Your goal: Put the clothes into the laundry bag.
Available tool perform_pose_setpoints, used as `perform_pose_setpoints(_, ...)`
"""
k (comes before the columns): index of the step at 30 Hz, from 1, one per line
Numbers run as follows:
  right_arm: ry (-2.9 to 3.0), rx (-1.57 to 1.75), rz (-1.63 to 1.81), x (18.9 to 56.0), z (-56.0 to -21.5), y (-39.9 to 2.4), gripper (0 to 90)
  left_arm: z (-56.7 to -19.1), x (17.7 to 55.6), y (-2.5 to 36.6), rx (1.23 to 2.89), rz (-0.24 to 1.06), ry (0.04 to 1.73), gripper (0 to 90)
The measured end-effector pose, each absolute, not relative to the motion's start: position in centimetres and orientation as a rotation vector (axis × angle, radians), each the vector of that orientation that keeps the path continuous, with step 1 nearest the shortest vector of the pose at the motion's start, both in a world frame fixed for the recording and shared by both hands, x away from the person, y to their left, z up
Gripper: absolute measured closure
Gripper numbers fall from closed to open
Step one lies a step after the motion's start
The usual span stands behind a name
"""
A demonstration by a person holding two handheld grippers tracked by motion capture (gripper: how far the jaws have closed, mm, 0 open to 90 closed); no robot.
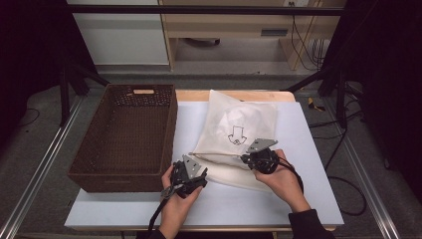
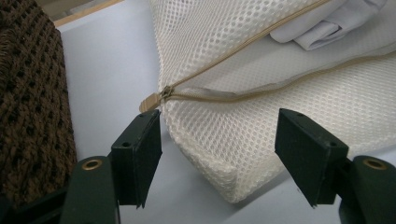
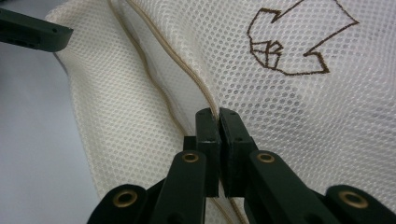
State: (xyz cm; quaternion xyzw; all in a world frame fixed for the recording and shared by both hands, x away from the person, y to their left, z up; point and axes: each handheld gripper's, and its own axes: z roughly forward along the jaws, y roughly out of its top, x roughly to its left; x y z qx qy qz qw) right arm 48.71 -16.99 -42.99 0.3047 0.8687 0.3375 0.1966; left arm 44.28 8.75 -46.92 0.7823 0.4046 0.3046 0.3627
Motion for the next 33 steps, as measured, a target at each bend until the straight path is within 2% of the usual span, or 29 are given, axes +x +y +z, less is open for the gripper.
perform_pose_setpoints(5, 2.419, 0.873, 0.955, 48.7, -42.8, -17.6, 87.8, -47.4, 44.7, 8.6, 2.012, 0.78, 1.076, 37.0)
perform_pose_setpoints(8, 2.423, 0.859, 0.955, 48.8, -42.9, -17.5, 87.8, -47.6, 44.9, 8.5, 2.025, 0.759, 1.073, 51.0)
perform_pose_setpoints(9, 2.426, 0.858, 0.948, 48.7, -42.9, -17.5, 87.8, -47.6, 44.9, 8.5, 2.019, 0.752, 1.077, 58.6)
perform_pose_setpoints(12, 2.428, 0.859, 0.946, 48.7, -42.9, -17.5, 87.8, -47.4, 44.8, 8.7, 2.023, 0.715, 1.077, 74.3)
perform_pose_setpoints(15, 2.434, 0.856, 0.944, 48.7, -43.0, -17.5, 87.7, -47.1, 44.3, 8.7, 2.043, 0.686, 1.048, 83.6)
perform_pose_setpoints(17, 2.437, 0.853, 0.935, 48.7, -43.1, -17.6, 87.7, -46.9, 44.2, 8.7, 2.057, 0.693, 1.029, 85.2)
perform_pose_setpoints(20, 2.436, 0.855, 0.941, 48.7, -43.2, -17.6, 87.7, -46.8, 44.1, 8.8, 2.063, 0.73, 1.027, 84.7)
perform_pose_setpoints(21, 2.433, 0.858, 0.946, 48.7, -43.2, -17.6, 87.7, -46.9, 44.2, 8.8, 2.052, 0.748, 1.034, 81.8)
perform_pose_setpoints(24, 2.437, 0.855, 0.936, 48.6, -43.1, -17.6, 87.7, -47.3, 44.3, 8.7, 2.043, 0.818, 1.051, 52.7)
perform_pose_setpoints(26, 2.438, 0.859, 0.939, 48.6, -43.1, -17.6, 87.7, -47.5, 44.5, 8.5, 2.035, 0.817, 1.076, 40.2)
perform_pose_setpoints(27, 2.436, 0.856, 0.944, 48.6, -43.1, -17.6, 87.7, -47.7, 44.6, 8.4, 2.049, 0.81, 1.082, 37.3)
perform_pose_setpoints(31, 2.438, 0.851, 0.938, 48.6, -42.9, -17.8, 87.7, -48.4, 45.6, 7.9, 2.076, 0.724, 1.119, 39.0)
perform_pose_setpoints(33, 2.434, 0.852, 0.943, 48.5, -42.8, -17.8, 87.7, -48.5, 45.9, 7.8, 2.068, 0.691, 1.13, 49.1)
